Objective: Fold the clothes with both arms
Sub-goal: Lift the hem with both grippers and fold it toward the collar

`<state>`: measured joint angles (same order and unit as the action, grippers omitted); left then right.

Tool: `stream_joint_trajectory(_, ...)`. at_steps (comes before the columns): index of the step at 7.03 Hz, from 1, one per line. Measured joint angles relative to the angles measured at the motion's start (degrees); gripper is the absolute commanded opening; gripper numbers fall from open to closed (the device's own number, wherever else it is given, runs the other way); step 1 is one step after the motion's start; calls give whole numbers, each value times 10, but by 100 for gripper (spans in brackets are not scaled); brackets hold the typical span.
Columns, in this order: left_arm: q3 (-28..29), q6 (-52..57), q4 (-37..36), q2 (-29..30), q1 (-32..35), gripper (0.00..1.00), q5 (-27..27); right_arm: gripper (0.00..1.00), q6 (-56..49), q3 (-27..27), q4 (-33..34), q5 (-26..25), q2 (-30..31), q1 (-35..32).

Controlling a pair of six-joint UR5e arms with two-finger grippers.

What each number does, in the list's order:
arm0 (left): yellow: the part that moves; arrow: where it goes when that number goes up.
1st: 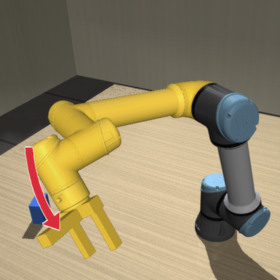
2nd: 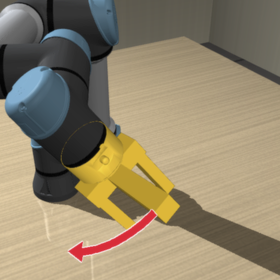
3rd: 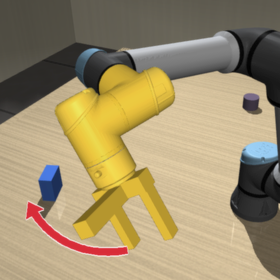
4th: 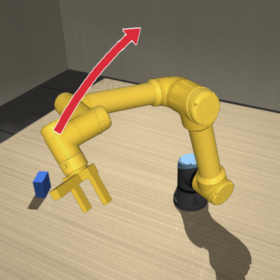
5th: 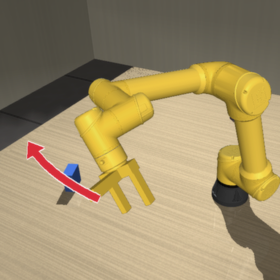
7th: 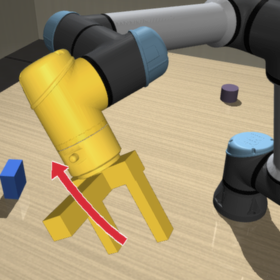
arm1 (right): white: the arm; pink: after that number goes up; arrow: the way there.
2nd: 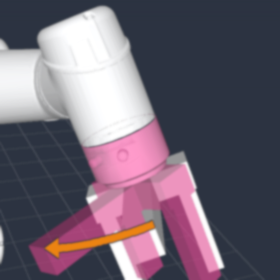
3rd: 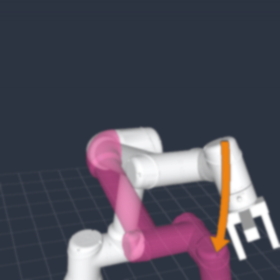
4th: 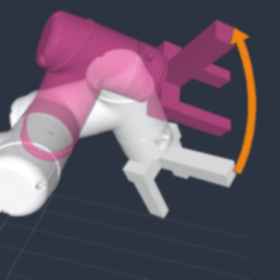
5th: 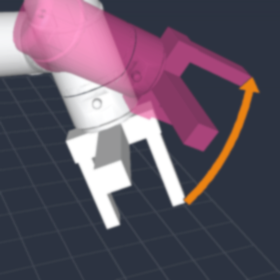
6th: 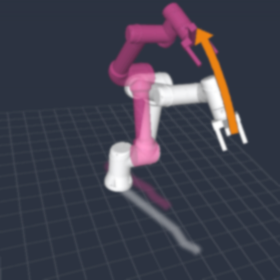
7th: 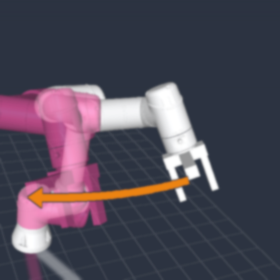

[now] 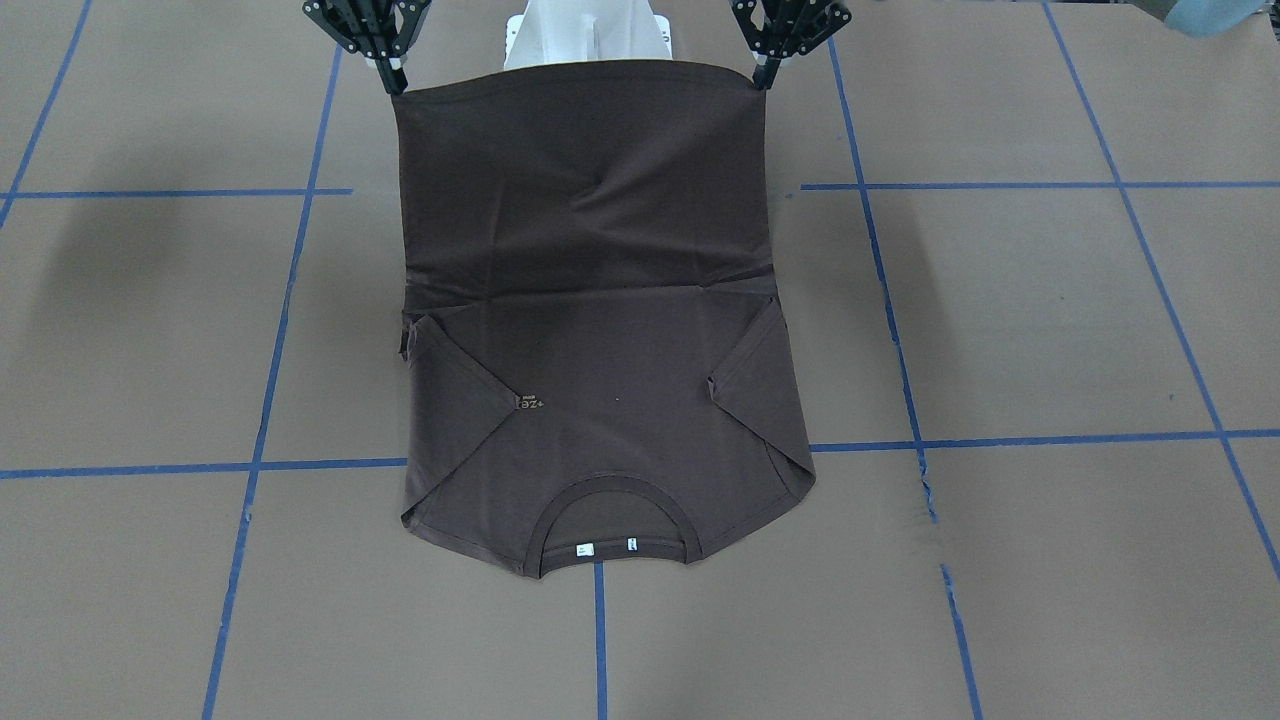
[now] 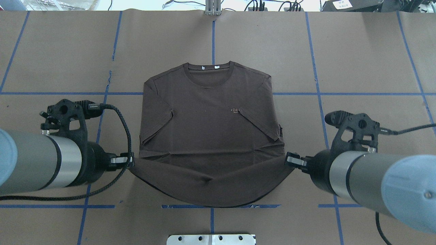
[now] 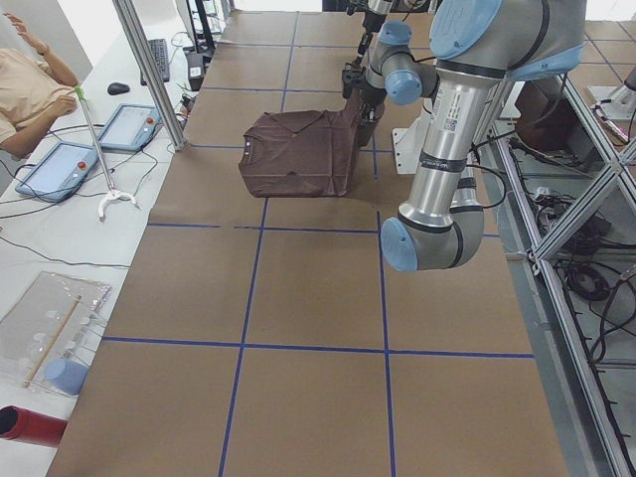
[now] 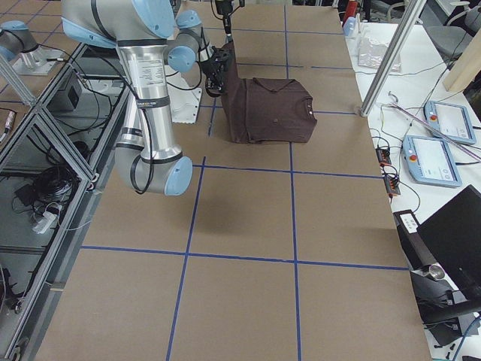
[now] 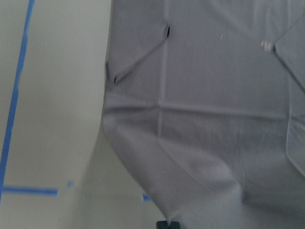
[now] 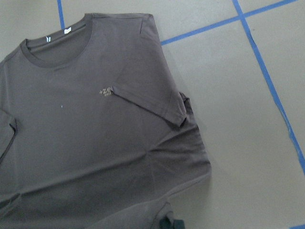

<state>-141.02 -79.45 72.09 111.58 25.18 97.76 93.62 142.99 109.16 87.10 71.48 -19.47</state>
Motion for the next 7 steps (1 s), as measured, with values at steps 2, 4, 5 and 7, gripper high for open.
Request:
stream_joint_trajectory(2,58,57,3,23,75,0,13,0,-36,-79,-8,33,-48,-83)
stream_joint_trajectory(4,162,74,57,54,111,0,14,0,-48,-192,-82,36,-77,-128)
stream_joint_trajectory(5,218,76,110,59,123,0,14,0,-51,-262,-142,36,-89,-145)
stream_joint_trajectory(7,342,95,224,75,142,0,12,0,-73,-380,-223,36,-114,-178)
